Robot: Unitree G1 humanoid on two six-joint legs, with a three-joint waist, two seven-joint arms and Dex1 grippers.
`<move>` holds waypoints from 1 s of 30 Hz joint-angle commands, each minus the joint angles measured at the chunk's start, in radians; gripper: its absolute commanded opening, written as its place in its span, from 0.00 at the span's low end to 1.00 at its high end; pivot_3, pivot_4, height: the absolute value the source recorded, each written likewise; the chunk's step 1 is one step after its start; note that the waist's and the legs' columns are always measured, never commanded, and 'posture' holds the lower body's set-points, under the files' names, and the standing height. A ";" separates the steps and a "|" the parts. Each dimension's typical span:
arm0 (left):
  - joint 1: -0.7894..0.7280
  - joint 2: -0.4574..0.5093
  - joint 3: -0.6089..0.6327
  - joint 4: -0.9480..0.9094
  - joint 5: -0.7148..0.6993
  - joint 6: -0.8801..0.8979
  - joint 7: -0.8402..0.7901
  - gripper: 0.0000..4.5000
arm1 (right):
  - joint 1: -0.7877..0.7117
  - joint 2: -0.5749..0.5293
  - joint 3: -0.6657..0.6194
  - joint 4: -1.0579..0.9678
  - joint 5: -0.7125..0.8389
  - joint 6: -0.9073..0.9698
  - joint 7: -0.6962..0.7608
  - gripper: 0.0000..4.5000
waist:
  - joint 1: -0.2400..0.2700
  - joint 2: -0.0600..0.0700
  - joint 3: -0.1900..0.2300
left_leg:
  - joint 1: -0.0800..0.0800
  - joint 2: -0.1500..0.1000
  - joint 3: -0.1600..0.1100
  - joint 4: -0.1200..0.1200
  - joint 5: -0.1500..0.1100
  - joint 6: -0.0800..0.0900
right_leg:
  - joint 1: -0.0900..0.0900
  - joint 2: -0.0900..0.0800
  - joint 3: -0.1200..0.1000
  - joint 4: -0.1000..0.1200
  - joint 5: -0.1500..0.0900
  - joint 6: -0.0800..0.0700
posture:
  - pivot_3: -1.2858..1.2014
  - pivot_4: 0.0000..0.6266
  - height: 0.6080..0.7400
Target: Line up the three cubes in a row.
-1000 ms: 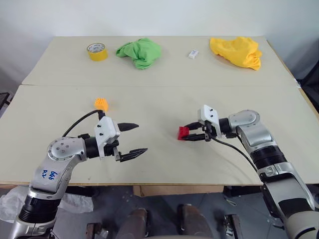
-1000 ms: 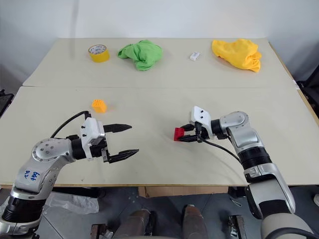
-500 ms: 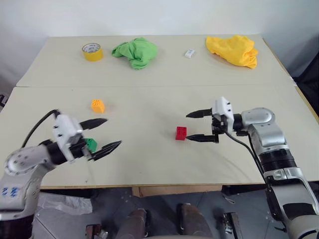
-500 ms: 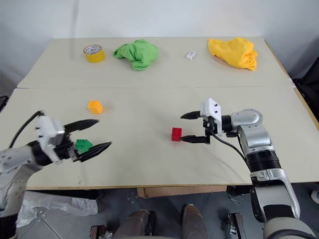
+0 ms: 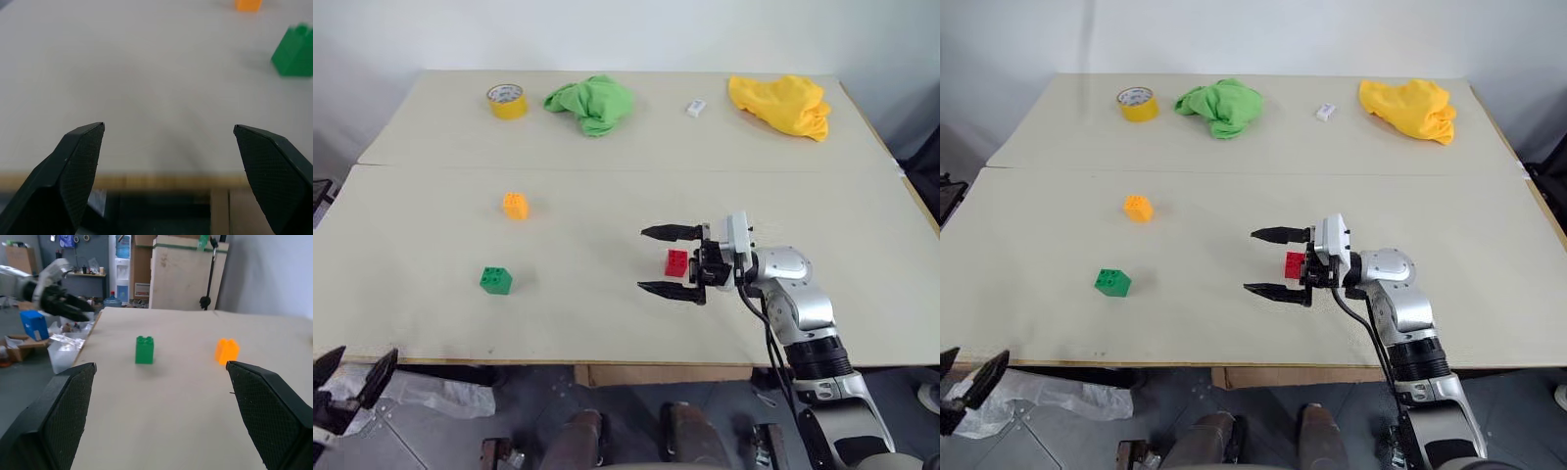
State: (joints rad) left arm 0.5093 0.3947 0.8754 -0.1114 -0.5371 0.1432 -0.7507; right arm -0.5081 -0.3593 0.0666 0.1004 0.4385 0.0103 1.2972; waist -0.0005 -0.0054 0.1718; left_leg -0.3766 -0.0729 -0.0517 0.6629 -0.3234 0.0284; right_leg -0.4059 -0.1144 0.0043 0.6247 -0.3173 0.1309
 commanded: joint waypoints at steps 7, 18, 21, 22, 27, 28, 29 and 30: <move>-0.119 -0.053 -0.228 -0.336 0.055 -0.001 0.213 1.00 | 0.013 -0.092 -0.021 0.023 0.012 -0.046 0.055 0.99 | 0.001 -0.001 0.000 | 0.005 0.000 -0.002 0.000 -0.002 0.000 | 0.008 0.001 -0.002 -0.004 0.000 0.000 | 0.52 0.24 1.00; -0.265 -0.220 -0.570 -0.442 0.238 0.213 0.588 1.00 | 0.007 -0.077 0.013 -0.010 0.019 -0.012 0.067 0.99 | -0.003 0.000 0.000 | 0.006 0.004 -0.001 0.000 -0.004 -0.002 | 0.008 0.006 -0.001 -0.003 0.000 0.000 | 0.52 0.24 1.00; -0.273 -0.211 -0.608 -0.420 0.293 0.230 0.618 1.00 | 0.013 -0.078 0.011 -0.020 0.018 -0.004 0.061 0.99 | 0.000 0.000 0.000 | 0.006 0.004 -0.001 0.001 -0.004 -0.002 | 0.008 0.005 -0.001 -0.003 0.000 0.000 | 0.52 0.24 1.00; -0.276 -0.213 -0.610 -0.416 0.300 0.234 0.629 0.96 | 0.015 -0.078 0.010 -0.023 0.019 -0.002 0.060 1.00 | 0.000 0.000 0.000 | 0.006 0.004 -0.001 0.001 -0.004 -0.003 | 0.008 0.005 -0.001 -0.003 0.000 0.000 | 0.52 0.24 1.00; -0.295 -0.212 -0.616 -0.389 0.305 0.219 0.629 0.67 | 0.028 -0.090 0.016 -0.036 0.023 0.005 0.078 1.00 | 0.000 0.000 0.000 | 0.006 0.004 -0.001 0.001 -0.004 -0.003 | 0.008 0.005 -0.001 -0.003 0.000 0.000 | 0.52 0.24 1.00; -0.298 -0.208 -0.617 -0.384 0.311 0.222 0.631 0.61 | 0.030 -0.091 0.017 -0.040 0.024 0.006 0.081 1.00 | 0.000 0.000 0.000 | 0.006 0.004 -0.001 0.001 -0.004 -0.003 | 0.008 0.005 -0.001 -0.003 0.000 0.000 | 0.52 0.24 1.00; -0.302 -0.208 -0.616 -0.374 0.312 0.218 0.629 0.53 | 0.032 -0.092 0.020 -0.044 0.024 0.011 0.085 1.00 | 0.000 0.000 0.000 | 0.006 0.004 -0.001 0.001 -0.004 -0.003 | 0.008 0.005 -0.001 -0.003 0.000 0.000 | 0.52 0.24 1.00; -0.307 -0.206 -0.615 -0.365 0.315 0.214 0.627 0.46 | 0.035 -0.092 0.020 -0.046 0.023 0.009 0.086 1.00 | 0.000 0.000 0.000 | 0.006 0.004 -0.001 0.001 -0.004 -0.003 | 0.008 0.005 -0.001 -0.003 0.000 0.000 | 0.52 0.24 1.00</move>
State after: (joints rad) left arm 0.2040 0.1776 0.2561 -0.4785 -0.2314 0.3775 -0.1236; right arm -0.4827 -0.4406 0.0880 0.0969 0.4407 0.0222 1.3727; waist -0.0002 -0.0056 0.1716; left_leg -0.3710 -0.0690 -0.0529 0.6637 -0.3270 0.0258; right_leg -0.3982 -0.1092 0.0030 0.6213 -0.3174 0.1307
